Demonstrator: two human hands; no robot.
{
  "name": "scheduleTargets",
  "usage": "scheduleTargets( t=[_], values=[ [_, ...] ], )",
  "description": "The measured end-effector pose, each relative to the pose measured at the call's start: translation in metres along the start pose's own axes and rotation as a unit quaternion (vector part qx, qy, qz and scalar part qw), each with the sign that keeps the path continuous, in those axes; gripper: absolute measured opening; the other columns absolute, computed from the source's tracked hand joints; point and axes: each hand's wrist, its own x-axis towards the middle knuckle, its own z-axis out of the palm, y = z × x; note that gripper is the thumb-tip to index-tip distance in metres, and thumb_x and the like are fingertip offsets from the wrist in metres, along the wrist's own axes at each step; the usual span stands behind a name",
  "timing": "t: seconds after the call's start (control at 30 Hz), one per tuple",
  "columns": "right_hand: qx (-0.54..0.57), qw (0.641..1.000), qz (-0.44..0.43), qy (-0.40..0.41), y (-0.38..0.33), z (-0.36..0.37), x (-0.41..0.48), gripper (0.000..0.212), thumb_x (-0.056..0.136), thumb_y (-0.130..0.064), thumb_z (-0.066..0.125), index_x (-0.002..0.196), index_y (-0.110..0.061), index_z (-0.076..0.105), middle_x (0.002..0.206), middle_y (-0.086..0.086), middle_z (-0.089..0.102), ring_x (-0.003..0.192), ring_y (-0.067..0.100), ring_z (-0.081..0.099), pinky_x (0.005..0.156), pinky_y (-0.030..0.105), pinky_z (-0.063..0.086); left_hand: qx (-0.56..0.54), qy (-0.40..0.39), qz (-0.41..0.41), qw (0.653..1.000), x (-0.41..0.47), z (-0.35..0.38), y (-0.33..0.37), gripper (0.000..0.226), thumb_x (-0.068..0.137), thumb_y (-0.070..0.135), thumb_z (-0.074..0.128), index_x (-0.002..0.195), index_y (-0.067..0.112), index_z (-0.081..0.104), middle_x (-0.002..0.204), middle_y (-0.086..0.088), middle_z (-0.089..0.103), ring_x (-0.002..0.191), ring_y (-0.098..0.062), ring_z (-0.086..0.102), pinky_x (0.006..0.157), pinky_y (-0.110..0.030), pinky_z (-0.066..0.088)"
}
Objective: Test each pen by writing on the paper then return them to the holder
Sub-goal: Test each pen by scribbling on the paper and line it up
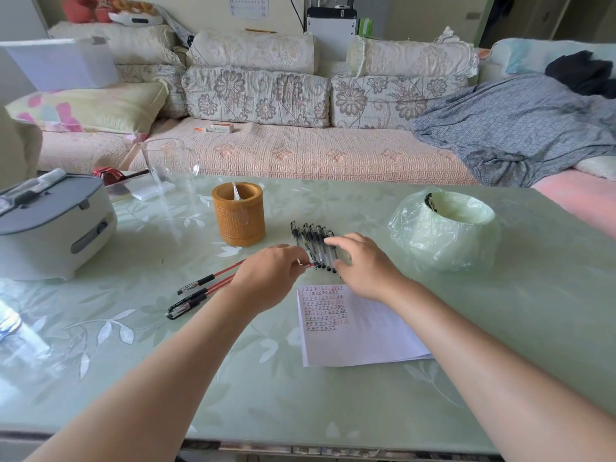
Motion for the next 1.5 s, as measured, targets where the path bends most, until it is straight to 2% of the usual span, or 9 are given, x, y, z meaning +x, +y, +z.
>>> scheduleTargets(
  t=[0.1, 0.23, 0.33, 0.47, 0.67, 0.83, 1.03, 1.27, 1.5],
  values=[
    [0.125, 0.992, -0.018, -0.018, -0.019, -0.006, -0.01, 0.031, 0.09, -0.018, 0.06, 0.116, -0.033, 0.069, 0.107, -0.014, 0.067, 0.079, 0.004, 0.058, 0.078, 0.02, 0.046, -0.055, -0.002, 0.014, 0.998, 0.002, 0.001, 0.004, 0.015, 0.094, 0.026, 0.06, 0.106, 0.024, 0.069, 0.097, 0.004, 0.067, 0.084, -0.015, 0.06, 0.076, -0.034, 0.051],
    [0.155, 0.988, -0.015, -0.013, -0.022, -0.009, -0.025, 0.024, 0.088, -0.015, 0.069, 0.107, -0.03, 0.074, 0.094, -0.013, 0.073, 0.084, 0.004, 0.065, 0.076, 0.017, 0.049, -0.091, -0.011, 0.017, 0.996, 0.003, 0.001, 0.013, 0.015, 0.09, 0.022, 0.066, 0.104, 0.019, 0.069, 0.092, 0.006, 0.068, 0.079, -0.01, 0.06, 0.073, -0.025, 0.049],
    [0.156, 0.988, 0.012, 0.003, -0.013, -0.011, -0.031, 0.018, 0.087, -0.014, 0.071, 0.102, -0.024, 0.077, 0.077, -0.018, 0.069, 0.069, -0.007, 0.06, 0.066, 0.012, 0.043, -0.1, -0.04, 0.008, 0.994, 0.002, -0.001, 0.018, 0.02, 0.088, 0.026, 0.07, 0.106, 0.02, 0.065, 0.088, 0.009, 0.066, 0.077, -0.009, 0.06, 0.071, -0.023, 0.049],
    [0.154, 0.987, 0.045, 0.034, 0.002, -0.016, -0.035, 0.014, 0.088, -0.012, 0.069, 0.094, -0.023, 0.076, 0.058, -0.025, 0.061, 0.06, -0.006, 0.057, 0.066, 0.015, 0.047, -0.016, -0.137, -0.029, 0.99, 0.0, -0.005, 0.009, 0.023, 0.088, 0.033, 0.069, 0.108, 0.025, 0.063, 0.098, 0.005, 0.066, 0.084, -0.015, 0.061, 0.077, -0.031, 0.052],
    [0.104, 0.991, 0.075, 0.026, 0.019, -0.02, -0.041, 0.013, 0.09, -0.014, 0.065, 0.096, -0.022, 0.073, 0.084, -0.013, 0.069, 0.075, 0.003, 0.059, 0.075, 0.022, 0.045, 0.026, -0.151, -0.042, 0.987, 0.001, -0.01, -0.003, 0.016, 0.096, 0.031, 0.054, 0.085, 0.027, 0.063, 0.087, 0.003, 0.065, 0.079, -0.018, 0.059, 0.072, -0.033, 0.049],
    [-0.06, 0.998, -0.031, -0.014, 0.014, -0.015, -0.047, 0.022, 0.093, -0.032, 0.058, 0.113, -0.027, 0.065, 0.113, -0.012, 0.067, 0.105, 0.016, 0.053, 0.096, 0.036, 0.04, 0.014, -0.14, -0.02, 0.99, 0.001, -0.006, 0.011, 0.011, 0.092, 0.033, 0.061, 0.086, 0.028, 0.068, 0.081, 0.007, 0.064, 0.067, -0.011, 0.056, 0.059, -0.027, 0.043],
    [-0.009, 0.997, -0.052, -0.06, -0.008, -0.014, -0.05, 0.019, 0.099, -0.035, 0.05, 0.105, -0.023, 0.063, 0.088, -0.003, 0.063, 0.081, 0.022, 0.058, 0.07, 0.039, 0.045, -0.025, -0.095, 0.005, 0.995, 0.004, -0.001, 0.026, 0.014, 0.083, 0.035, 0.073, 0.096, 0.031, 0.068, 0.083, 0.01, 0.065, 0.076, -0.012, 0.058, 0.065, -0.031, 0.048],
    [-0.014, 0.998, -0.044, -0.04, -0.002, -0.02, -0.051, 0.01, 0.091, -0.031, 0.065, 0.096, -0.025, 0.059, 0.097, -0.008, 0.062, 0.088, 0.016, 0.057, 0.076, 0.035, 0.047, -0.098, -0.146, -0.054, 0.983, 0.009, -0.008, 0.028, 0.02, 0.092, 0.039, 0.057, 0.085, 0.028, 0.072, 0.081, 0.007, 0.072, 0.076, -0.025, 0.067, 0.069, -0.041, 0.055],
    [0.036, 0.997, -0.03, -0.063, -0.005, -0.014, -0.052, 0.018, 0.096, -0.035, 0.057, 0.106, -0.021, 0.062, 0.094, -0.007, 0.062, 0.085, 0.013, 0.056, 0.065, 0.019, 0.038, -0.092, -0.134, -0.031, 0.986, 0.008, -0.007, 0.031, 0.013, 0.091, 0.032, 0.064, 0.088, 0.024, 0.074, 0.075, 0.016, 0.064, 0.066, -0.002, 0.057, 0.059, -0.019, 0.043]
  ],
)
